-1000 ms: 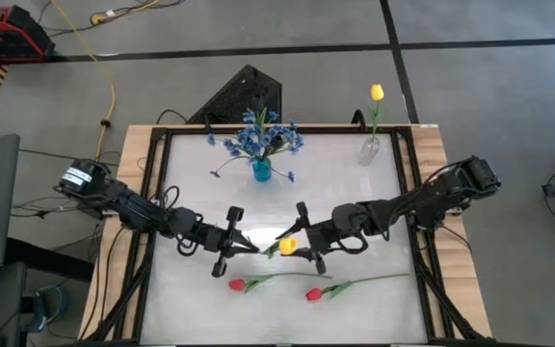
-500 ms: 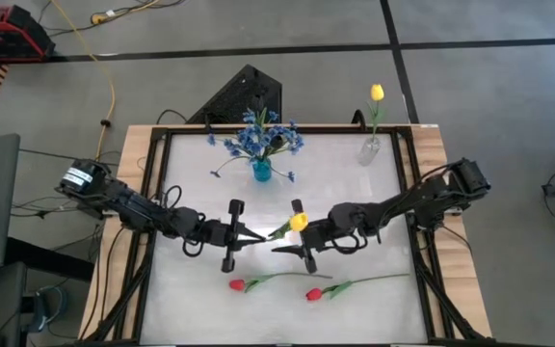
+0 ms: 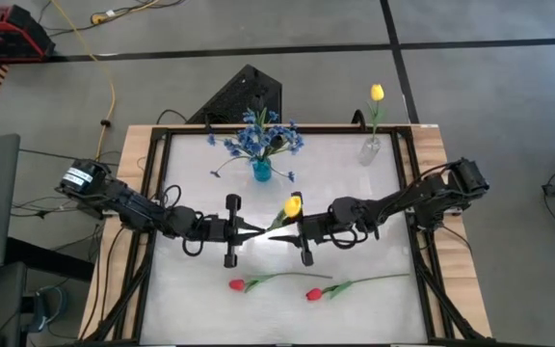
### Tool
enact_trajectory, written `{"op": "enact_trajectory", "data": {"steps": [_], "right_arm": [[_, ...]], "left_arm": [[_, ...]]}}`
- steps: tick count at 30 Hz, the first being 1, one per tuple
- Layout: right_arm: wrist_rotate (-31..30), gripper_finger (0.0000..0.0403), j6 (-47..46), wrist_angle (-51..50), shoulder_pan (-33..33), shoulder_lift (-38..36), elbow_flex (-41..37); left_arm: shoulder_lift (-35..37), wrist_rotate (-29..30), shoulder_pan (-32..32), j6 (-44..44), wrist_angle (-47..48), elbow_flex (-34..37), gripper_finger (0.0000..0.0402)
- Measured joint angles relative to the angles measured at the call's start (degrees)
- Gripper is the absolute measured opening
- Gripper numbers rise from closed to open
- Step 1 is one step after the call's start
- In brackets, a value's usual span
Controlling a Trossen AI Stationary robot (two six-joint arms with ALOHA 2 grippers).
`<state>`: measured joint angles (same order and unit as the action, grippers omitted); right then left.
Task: Sort flowers into vase by color
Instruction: Put the yellow flower into the transparent vase
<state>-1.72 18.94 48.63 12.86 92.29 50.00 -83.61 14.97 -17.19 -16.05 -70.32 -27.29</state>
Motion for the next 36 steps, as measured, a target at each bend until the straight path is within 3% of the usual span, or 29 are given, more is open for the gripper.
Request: {"op": "enact_trajectory", "data": {"steps": [23, 36], "right_arm": [[-2.95, 0.0114, -0.48, 1.33, -1.13, 0.0, 0.0], [-3.13, 0.0023, -1.53, 1.48, -1.38, 0.0, 0.0]], "left_arm": [[0.0, 0.74, 1.81, 1.28, 0.22, 0.0, 0.0], [0.04, -0.75, 3.03, 3.28, 0.76, 0.0, 0.0002]]}}
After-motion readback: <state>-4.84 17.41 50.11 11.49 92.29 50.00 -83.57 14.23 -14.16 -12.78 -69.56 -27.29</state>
